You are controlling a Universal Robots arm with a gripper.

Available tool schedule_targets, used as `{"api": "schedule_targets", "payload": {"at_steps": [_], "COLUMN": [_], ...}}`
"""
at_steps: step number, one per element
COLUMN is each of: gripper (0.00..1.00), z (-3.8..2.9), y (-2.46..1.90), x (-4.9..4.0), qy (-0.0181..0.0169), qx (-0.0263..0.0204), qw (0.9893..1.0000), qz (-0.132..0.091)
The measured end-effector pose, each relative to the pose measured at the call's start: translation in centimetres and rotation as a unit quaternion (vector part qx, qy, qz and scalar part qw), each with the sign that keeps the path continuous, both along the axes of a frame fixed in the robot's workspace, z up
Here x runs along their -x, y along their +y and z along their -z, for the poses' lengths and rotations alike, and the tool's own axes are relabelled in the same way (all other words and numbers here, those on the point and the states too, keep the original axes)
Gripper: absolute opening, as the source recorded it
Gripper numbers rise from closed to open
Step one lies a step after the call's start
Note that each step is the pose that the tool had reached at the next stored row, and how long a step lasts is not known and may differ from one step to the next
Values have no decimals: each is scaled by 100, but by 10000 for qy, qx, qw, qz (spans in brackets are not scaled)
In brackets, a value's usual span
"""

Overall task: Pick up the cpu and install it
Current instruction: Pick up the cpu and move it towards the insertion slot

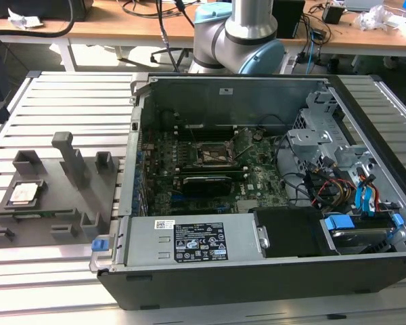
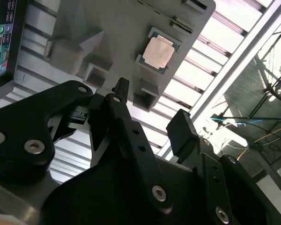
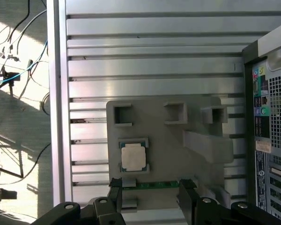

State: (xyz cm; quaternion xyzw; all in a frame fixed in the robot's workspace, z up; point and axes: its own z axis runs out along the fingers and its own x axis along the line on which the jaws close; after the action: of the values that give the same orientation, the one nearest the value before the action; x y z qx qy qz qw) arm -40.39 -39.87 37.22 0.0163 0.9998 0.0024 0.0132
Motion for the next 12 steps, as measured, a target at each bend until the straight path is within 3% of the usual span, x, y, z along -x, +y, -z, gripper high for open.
{"api": "schedule_targets", "payload": {"at_steps": [12], "gripper": [60], "z": [45], "y": [0], "x": [0], "qy": [0], "qx": [0], "qw": [10000], "qz": [0]}}
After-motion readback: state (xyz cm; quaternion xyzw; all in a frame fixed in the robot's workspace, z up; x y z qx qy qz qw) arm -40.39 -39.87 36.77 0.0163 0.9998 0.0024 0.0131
